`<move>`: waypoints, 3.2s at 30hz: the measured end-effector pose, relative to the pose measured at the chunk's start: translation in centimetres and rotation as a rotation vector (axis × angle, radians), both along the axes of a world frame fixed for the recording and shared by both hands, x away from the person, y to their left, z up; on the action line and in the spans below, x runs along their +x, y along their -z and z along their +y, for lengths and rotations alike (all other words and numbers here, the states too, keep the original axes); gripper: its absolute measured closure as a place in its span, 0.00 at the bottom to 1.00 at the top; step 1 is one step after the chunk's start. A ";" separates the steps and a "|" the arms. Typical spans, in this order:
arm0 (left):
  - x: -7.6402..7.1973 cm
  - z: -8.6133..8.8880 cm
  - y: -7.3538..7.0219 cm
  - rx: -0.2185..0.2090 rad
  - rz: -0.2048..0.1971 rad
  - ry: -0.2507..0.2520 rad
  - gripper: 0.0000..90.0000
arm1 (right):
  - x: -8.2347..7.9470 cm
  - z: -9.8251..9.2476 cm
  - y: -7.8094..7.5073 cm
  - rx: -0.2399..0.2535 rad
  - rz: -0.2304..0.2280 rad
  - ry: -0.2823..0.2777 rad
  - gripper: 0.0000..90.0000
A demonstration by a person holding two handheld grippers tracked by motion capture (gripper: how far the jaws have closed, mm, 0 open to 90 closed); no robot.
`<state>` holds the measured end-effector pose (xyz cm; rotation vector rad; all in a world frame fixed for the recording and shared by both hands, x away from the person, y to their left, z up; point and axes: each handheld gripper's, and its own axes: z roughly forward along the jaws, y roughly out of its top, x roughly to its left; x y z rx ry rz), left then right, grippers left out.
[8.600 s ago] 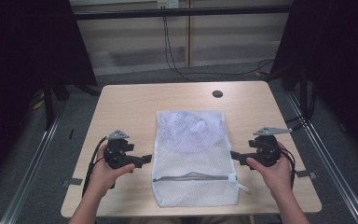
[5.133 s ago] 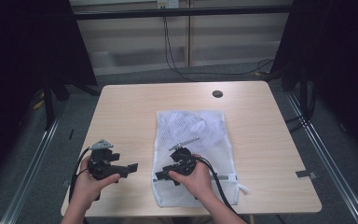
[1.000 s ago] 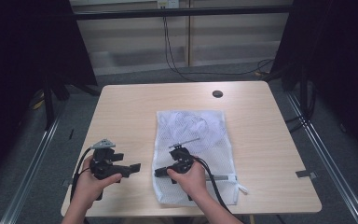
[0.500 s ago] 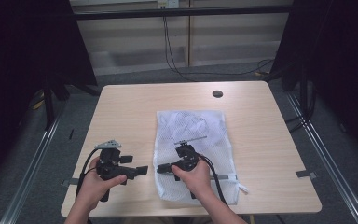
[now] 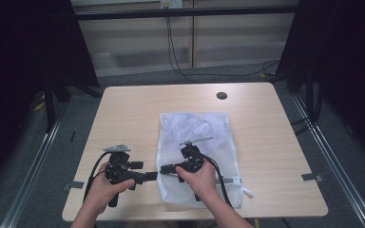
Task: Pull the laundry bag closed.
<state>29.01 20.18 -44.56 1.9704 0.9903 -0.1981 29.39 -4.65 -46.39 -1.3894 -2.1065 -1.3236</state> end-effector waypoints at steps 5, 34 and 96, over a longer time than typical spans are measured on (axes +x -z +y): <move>0.0 -0.5 0.2 0.008 0.012 -0.005 0.08 | 0.0 -0.1 -0.1 0.002 -0.009 0.004 0.96; -0.2 -2.9 1.3 0.026 0.042 0.059 0.18 | -0.3 -0.7 -0.8 0.041 -0.031 0.022 0.96; 0.2 -4.8 1.8 -0.072 0.216 0.078 0.98 | -0.7 -1.9 -1.2 0.094 -0.029 0.018 0.96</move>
